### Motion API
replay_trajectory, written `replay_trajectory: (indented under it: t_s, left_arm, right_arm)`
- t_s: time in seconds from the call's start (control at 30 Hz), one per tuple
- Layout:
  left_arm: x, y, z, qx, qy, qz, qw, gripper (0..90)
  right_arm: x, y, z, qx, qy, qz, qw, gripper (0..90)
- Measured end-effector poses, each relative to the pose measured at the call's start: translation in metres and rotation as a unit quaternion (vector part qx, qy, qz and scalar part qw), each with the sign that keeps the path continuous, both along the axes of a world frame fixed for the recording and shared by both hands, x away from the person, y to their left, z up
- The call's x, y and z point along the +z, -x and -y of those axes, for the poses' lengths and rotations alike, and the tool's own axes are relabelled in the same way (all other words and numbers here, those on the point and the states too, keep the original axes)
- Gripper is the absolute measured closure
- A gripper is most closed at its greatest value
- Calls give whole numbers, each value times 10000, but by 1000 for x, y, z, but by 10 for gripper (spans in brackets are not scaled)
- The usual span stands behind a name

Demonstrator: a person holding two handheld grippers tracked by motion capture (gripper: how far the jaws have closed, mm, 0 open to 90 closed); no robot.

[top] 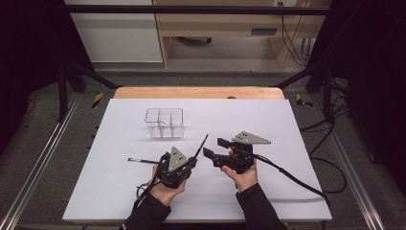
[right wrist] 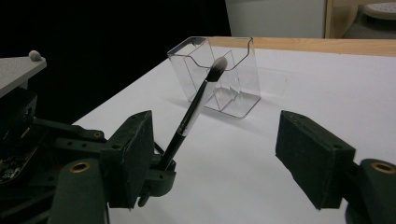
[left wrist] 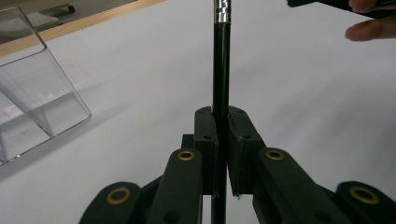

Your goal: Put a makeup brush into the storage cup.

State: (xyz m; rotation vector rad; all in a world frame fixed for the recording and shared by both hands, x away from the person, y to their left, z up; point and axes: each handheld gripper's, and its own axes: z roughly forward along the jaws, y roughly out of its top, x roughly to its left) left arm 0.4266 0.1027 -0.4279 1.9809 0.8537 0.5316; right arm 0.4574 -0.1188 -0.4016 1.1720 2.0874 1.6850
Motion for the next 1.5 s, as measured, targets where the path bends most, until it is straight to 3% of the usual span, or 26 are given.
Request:
replay_trajectory:
  t_s: [0.83,1.5]
  left_arm:
    - [-2,3,12,86,149,-90,9998,831]
    - [0,8,18,86,267,-95,9996,830]
  right_arm:
    - [-5,-2,-5,-111,-356,-196,9991,547]
    - [-5,-3,-7,-26,-581,-361,9977,731]
